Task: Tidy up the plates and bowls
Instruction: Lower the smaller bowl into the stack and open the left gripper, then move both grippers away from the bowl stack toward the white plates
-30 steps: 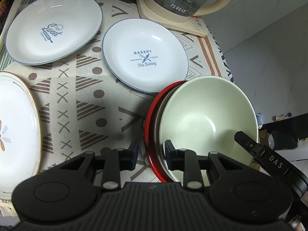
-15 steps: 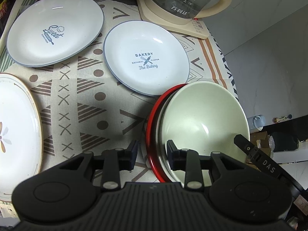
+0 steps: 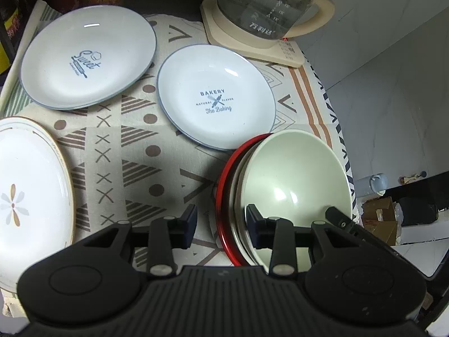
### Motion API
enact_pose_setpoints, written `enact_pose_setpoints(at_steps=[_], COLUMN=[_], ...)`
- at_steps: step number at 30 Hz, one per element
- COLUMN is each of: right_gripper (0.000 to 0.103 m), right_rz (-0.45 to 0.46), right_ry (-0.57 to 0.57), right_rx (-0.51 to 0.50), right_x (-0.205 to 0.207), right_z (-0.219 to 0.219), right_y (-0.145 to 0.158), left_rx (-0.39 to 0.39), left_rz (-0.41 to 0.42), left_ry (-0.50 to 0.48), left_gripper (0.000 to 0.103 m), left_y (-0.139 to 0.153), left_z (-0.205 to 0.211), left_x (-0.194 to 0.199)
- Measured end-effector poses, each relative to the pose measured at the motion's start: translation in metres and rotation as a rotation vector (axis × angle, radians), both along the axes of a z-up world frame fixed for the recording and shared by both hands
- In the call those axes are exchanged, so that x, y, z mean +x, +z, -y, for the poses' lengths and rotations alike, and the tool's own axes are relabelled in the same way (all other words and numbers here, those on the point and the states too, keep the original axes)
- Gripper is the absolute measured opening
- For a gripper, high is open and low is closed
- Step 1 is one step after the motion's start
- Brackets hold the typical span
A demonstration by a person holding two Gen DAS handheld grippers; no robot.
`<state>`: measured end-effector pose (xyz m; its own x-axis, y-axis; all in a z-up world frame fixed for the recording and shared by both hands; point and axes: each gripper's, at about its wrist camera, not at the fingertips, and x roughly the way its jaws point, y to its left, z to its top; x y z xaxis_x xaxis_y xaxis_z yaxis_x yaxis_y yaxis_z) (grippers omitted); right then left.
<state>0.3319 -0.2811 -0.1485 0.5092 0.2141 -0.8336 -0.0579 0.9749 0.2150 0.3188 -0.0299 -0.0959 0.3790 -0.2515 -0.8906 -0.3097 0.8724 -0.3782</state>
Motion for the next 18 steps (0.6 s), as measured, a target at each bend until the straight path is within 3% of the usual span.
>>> enact_pose_setpoints(at_steps=[11, 14, 18], right_gripper=[0.029, 0.050, 0.055], right_rz=[0.059, 0.090, 0.110], right_ry=[0.006, 0.021, 0.065], right_rx=[0.042, 0.054, 0.063], right_x=[-0.012, -0.016, -0.021], right_z=[0.001, -0.003, -0.013], right_y=[0.032, 0.043, 0.053], left_rx=[0.037, 0.045, 0.051], left_rz=[0.055, 0.074, 0.083], left_ry=[0.005, 0.006, 0.008], left_gripper=[0.039, 0.048, 0.066], left_y=[0.023, 0.028, 0.033], left_z=[-0.004, -0.005, -0.008], left_x=[-0.011, -0.016, -0.024])
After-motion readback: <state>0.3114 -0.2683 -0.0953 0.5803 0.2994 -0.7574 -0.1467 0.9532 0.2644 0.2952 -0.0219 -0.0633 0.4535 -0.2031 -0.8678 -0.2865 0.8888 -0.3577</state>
